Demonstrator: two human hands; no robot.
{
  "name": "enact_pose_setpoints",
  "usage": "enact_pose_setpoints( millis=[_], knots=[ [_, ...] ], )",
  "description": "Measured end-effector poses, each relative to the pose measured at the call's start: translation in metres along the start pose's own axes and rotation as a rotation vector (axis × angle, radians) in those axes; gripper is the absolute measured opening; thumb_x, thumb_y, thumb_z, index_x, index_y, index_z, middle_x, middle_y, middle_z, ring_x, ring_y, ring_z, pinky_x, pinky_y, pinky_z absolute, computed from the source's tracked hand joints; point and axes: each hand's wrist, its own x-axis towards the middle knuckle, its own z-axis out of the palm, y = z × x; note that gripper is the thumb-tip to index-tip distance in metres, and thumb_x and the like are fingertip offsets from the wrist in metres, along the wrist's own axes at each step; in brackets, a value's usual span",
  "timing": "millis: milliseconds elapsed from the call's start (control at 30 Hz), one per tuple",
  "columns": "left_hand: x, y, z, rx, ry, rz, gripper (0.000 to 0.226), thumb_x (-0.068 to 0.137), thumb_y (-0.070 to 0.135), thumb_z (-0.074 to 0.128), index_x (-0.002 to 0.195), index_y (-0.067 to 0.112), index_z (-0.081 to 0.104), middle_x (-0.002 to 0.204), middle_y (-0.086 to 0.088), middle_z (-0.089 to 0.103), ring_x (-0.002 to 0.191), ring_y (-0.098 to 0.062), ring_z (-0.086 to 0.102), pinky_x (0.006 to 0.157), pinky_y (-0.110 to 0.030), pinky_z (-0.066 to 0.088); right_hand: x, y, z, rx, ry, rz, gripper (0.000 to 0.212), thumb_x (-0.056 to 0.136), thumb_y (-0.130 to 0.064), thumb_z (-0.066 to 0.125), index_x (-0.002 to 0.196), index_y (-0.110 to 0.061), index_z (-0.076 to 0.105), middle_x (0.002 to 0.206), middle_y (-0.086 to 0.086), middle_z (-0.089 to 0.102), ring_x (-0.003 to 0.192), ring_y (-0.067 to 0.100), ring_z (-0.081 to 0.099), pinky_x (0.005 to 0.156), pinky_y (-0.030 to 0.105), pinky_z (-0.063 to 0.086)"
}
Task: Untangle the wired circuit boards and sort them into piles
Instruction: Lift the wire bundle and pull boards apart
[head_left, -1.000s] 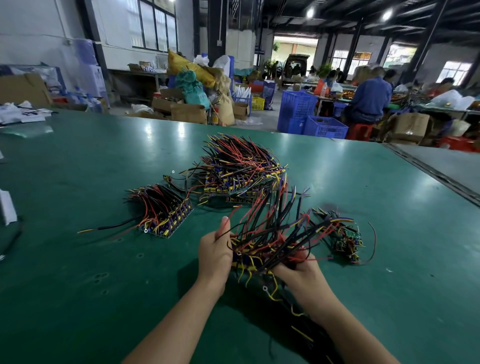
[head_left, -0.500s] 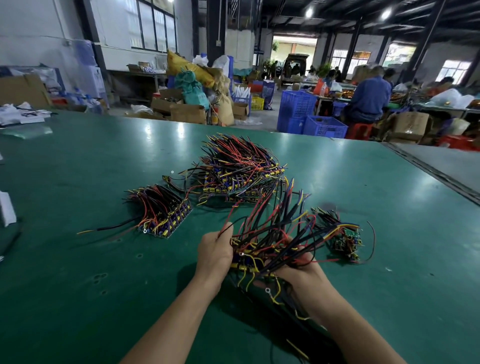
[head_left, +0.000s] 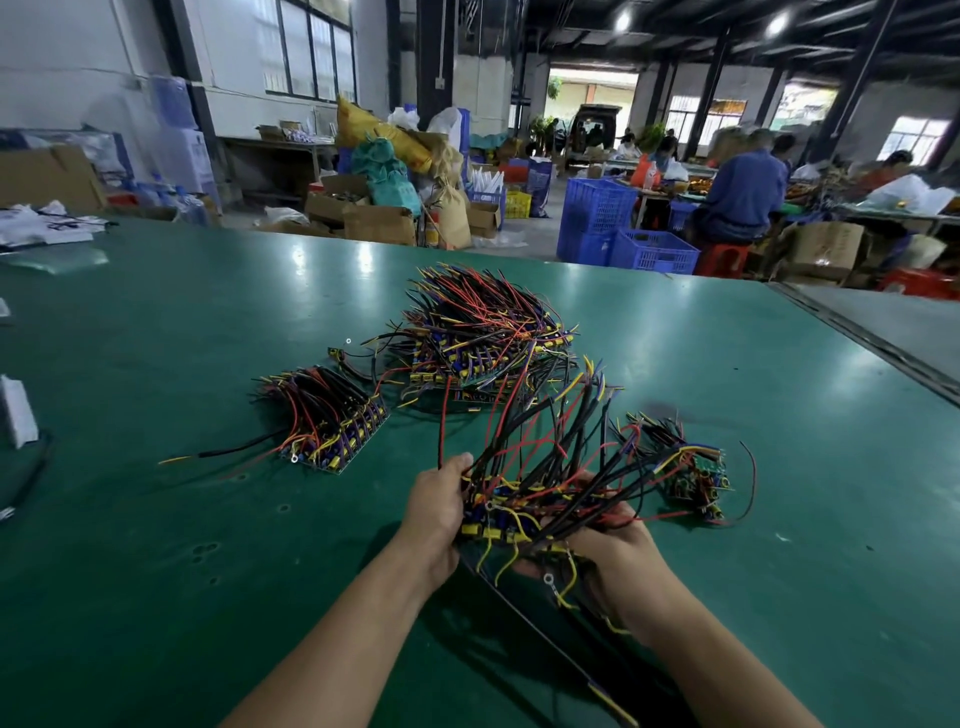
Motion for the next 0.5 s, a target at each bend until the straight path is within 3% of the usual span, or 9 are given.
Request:
enact_pose_setpoints(
  millis=[167, 267, 433, 500],
  knots=[
    [-0.002, -0.001, -0.001, -0.054, -0.023, -0.002, 0.040, 0.102, 0.027, 0.041, 0.074, 0.009, 0.065, 0.064, -0.012, 0.064, 0.047, -0.025, 0.062, 0.040, -0.031, 0.052, 0.000, 0.002, -0.001, 0.037, 0.008, 0.007, 0.019, 0.073, -0.017, 0.078, 0.092, -0.012, 0.075, 0.099, 0.014, 0.074, 0.091, 0.033, 0.072, 0.075, 0.043, 0.059],
    [-0.007, -0.001, 0.001, -0.118, -0.099, -0.008, 0.044, 0.097, 0.014, 0.045, 0.059, 0.010, 0.068, 0.062, -0.011, 0.065, 0.050, -0.026, 0.063, 0.043, -0.034, 0.053, 0.001, 0.008, 0.001, 0.098, 0.070, 0.025, 0.017, 0.072, 0.001, 0.067, 0.086, -0.003, 0.075, 0.089, 0.019, 0.073, 0.080, 0.034, 0.073, 0.067, 0.041, 0.059],
    [-0.007, 0.003, -0.002, -0.174, -0.045, 0.067, 0.024, 0.097, 0.015, 0.051, 0.076, 0.014, 0.063, 0.063, -0.005, 0.059, 0.052, -0.021, 0.056, 0.051, -0.030, 0.049, 0.003, 0.001, 0.006, 0.119, 0.117, 0.018, 0.026, 0.076, 0.019, 0.056, 0.077, 0.000, 0.074, 0.083, 0.023, 0.071, 0.070, 0.037, 0.071, 0.067, 0.045, 0.054],
    [-0.002, 0.005, -0.006, -0.172, -0.091, 0.022, 0.033, 0.097, 0.027, 0.051, 0.065, 0.019, 0.054, 0.051, 0.002, 0.048, 0.044, -0.014, 0.045, 0.045, -0.025, 0.038, 0.001, -0.007, 0.007, 0.112, 0.149, 0.011, 0.023, 0.071, 0.020, 0.059, 0.069, 0.001, 0.073, 0.071, 0.022, 0.070, 0.053, 0.028, 0.068, 0.051, 0.032, 0.055]
  ],
)
